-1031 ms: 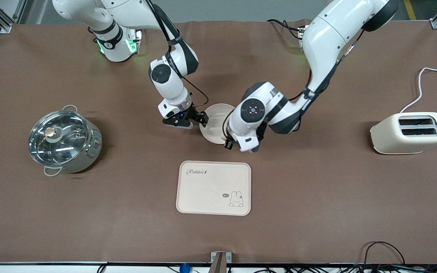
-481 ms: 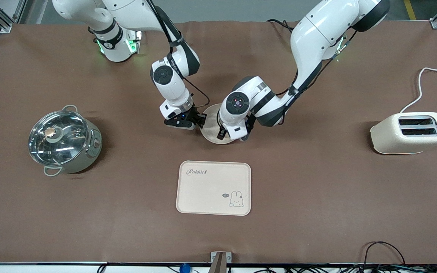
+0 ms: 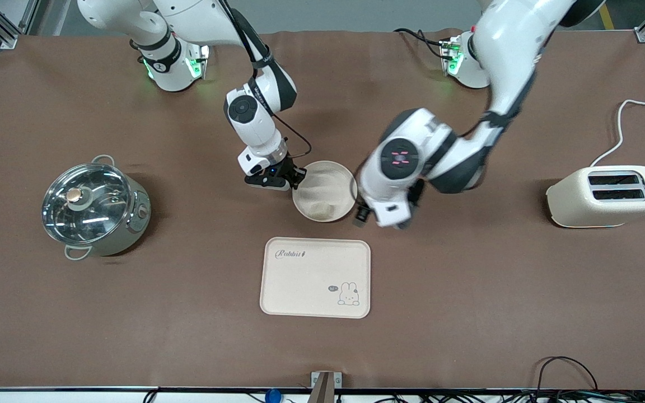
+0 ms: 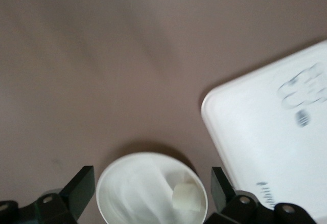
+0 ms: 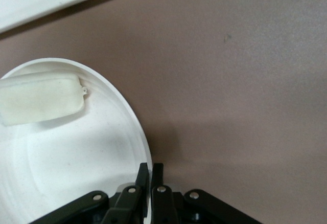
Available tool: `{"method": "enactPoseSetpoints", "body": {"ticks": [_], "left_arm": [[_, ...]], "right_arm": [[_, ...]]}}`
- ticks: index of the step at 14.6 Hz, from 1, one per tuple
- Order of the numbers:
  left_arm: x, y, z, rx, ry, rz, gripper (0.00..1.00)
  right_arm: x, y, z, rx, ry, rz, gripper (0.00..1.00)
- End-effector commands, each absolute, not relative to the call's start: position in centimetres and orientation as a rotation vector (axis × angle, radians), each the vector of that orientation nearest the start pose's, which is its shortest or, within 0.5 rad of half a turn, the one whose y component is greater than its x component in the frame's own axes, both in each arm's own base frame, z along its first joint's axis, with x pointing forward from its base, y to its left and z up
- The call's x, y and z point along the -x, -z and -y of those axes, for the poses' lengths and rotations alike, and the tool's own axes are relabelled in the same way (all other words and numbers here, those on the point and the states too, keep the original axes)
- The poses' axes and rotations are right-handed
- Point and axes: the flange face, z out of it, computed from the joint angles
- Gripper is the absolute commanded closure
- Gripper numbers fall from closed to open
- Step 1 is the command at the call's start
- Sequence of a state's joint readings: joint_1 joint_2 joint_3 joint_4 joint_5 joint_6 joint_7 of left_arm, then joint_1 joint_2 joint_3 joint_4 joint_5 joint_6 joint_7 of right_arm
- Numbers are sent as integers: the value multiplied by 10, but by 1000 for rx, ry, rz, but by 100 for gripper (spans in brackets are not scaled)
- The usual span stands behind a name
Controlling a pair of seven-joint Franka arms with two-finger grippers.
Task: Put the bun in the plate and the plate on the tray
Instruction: 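Open the left gripper to drop the bun into the plate, then slide the plate onto the tray with the right gripper while the left gripper withdraws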
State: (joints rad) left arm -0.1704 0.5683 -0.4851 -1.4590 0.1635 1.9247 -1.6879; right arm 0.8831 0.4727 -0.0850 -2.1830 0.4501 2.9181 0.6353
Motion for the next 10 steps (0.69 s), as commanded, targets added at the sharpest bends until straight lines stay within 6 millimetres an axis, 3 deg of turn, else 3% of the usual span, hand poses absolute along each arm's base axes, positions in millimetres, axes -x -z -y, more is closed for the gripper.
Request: {"method": "enactPoseSetpoints", "body": {"ticks": [1,3,7,10], "left_arm": [[-614,-442,301,2851,-37,1343,0],[-624,-475,261,2945,33,1152,0],[-628,-529,184,3031,103,767,0],[-615,-581,124,3050,157,436,0]], "right_arm": [[-438,-231,-404,2768,215,-436,100],[-466,-251,-410,2715,267,-457,100],[-548,-215,-407,2682,333,-553,100],[-614,-214,-355,2671,337,-655,100]]}}
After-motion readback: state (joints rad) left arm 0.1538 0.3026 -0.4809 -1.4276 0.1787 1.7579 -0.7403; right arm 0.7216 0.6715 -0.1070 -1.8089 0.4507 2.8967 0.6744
